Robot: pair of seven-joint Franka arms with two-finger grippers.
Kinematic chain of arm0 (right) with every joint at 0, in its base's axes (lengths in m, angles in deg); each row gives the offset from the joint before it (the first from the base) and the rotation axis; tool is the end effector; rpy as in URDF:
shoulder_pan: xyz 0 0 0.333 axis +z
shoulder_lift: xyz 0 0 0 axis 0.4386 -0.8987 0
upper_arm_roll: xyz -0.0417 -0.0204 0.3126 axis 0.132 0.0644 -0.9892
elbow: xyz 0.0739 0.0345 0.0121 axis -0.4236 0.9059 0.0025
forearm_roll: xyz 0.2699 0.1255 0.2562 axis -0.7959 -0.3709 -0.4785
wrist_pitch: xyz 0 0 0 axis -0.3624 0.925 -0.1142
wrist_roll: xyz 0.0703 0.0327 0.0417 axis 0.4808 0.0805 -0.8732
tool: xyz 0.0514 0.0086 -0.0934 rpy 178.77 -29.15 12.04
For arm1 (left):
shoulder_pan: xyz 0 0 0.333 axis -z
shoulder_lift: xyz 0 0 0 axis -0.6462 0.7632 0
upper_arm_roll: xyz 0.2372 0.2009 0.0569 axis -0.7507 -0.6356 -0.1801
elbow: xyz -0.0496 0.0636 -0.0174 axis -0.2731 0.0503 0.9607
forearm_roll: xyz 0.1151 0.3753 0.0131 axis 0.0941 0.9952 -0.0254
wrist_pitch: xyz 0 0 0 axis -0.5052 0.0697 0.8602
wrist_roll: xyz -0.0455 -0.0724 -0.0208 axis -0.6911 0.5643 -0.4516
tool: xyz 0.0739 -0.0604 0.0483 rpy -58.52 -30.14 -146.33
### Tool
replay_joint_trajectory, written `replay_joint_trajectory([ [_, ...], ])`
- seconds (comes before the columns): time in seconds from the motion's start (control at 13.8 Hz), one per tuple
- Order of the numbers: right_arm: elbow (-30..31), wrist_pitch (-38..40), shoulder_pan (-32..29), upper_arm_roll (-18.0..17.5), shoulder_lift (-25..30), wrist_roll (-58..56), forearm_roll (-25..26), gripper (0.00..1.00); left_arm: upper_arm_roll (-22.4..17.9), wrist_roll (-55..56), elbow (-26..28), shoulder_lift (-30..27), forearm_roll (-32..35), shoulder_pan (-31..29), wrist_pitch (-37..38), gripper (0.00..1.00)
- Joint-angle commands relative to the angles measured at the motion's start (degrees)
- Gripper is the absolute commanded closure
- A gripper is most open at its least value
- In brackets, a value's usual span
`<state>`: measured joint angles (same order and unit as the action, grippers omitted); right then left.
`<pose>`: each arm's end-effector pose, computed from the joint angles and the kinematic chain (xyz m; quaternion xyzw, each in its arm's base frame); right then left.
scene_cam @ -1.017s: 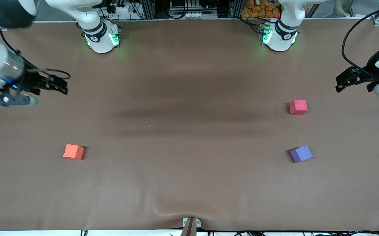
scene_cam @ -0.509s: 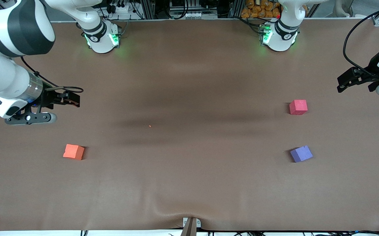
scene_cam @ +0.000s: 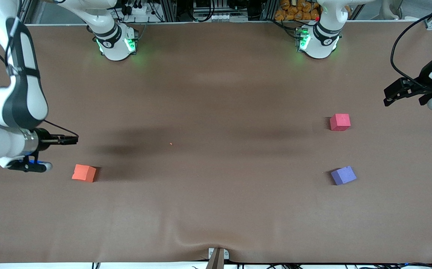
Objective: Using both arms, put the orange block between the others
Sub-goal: 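Reach the right gripper toward the orange cube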
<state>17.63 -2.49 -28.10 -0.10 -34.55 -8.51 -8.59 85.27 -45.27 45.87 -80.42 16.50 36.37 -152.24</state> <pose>0.6402 -0.0301 0.3708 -0.9813 0.0513 0.1857 0.0050 0.5540 -0.0337 0.6238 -0.9997 -0.0046 -0.0188 0.0164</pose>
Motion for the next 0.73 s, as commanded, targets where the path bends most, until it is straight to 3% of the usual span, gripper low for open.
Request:
replay_joint_trajectory([
  [0.0, 3.63, -4.82, 0.77, -0.6, 0.27, 0.24, 0.25, 0.0, 0.41, -0.95, -1.02, 0.35, 0.18, -0.24, 0.93, 0.0],
  [0.36, 10.5, -13.36, 0.6, -0.6, 0.35, 0.33, 0.25, 0.0, 0.85, -0.86, -1.02, 0.44, 0.18, -0.07, 0.93, 0.0],
  [0.65, 10.95, -13.9, -0.37, -0.6, 0.18, 0.24, 0.25, 0.0, 0.85, -0.86, -1.02, 0.44, 0.18, 0.02, 0.84, 0.0],
])
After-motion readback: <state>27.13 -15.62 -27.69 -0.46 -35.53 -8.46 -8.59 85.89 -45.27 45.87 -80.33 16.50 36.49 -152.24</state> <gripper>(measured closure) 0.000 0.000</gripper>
